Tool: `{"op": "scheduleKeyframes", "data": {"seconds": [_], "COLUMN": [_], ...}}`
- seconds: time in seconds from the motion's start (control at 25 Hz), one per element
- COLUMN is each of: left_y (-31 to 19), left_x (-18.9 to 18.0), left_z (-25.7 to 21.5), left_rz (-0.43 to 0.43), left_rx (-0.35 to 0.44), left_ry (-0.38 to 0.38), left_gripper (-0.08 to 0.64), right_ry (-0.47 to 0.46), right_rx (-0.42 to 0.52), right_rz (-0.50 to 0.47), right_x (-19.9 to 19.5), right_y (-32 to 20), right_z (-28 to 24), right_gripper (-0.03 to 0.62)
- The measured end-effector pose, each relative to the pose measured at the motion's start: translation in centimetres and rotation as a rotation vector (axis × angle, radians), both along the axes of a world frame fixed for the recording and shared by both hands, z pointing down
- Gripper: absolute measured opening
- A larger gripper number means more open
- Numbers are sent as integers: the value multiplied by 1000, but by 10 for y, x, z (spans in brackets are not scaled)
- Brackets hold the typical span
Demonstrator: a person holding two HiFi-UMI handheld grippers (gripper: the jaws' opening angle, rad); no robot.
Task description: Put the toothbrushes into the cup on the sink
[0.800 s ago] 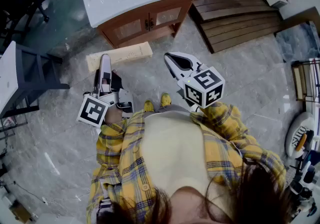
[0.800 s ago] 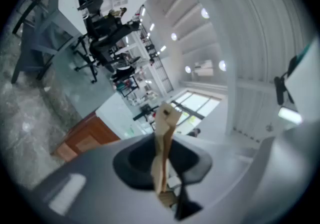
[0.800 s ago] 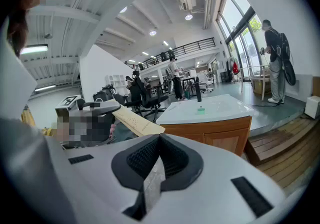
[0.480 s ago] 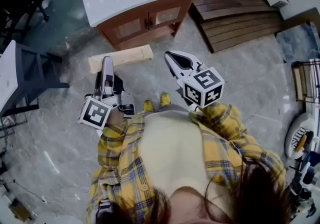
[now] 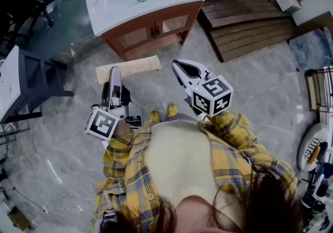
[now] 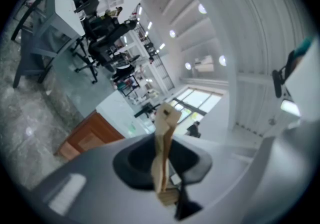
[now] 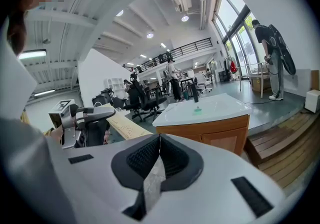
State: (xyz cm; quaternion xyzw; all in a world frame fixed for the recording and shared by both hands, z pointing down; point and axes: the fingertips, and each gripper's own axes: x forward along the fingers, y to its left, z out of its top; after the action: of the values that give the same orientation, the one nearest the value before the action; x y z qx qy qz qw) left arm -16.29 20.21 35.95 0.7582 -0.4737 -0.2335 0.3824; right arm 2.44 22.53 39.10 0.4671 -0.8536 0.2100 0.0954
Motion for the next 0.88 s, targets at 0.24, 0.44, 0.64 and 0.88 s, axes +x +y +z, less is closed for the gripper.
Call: {"op": "scheduleKeyframes", "data": {"seconds": [0.24,0.44,0.64,0.88], "left_y": [-12,-23,-34,-41], "left_x": [26,27,61,62], "left_z": [0,34,-1,3], "left_rz": [29,2,-7,-23], "left_rx": [22,-9,-19,-25], "left_ry": [-28,-26,-33,-38], "left_gripper": [54,52,52,54], "right_ry": [-10,-9,-11,-5], "right_rx": [20,31,32,31], "right_rz": [-41,-76,-90,-92], "right_x": [14,29,44,50], "right_y": [-14,-24,-34,-43], "right_z": [-1,1,5,9], "right_gripper": [14,14,14,14]}}
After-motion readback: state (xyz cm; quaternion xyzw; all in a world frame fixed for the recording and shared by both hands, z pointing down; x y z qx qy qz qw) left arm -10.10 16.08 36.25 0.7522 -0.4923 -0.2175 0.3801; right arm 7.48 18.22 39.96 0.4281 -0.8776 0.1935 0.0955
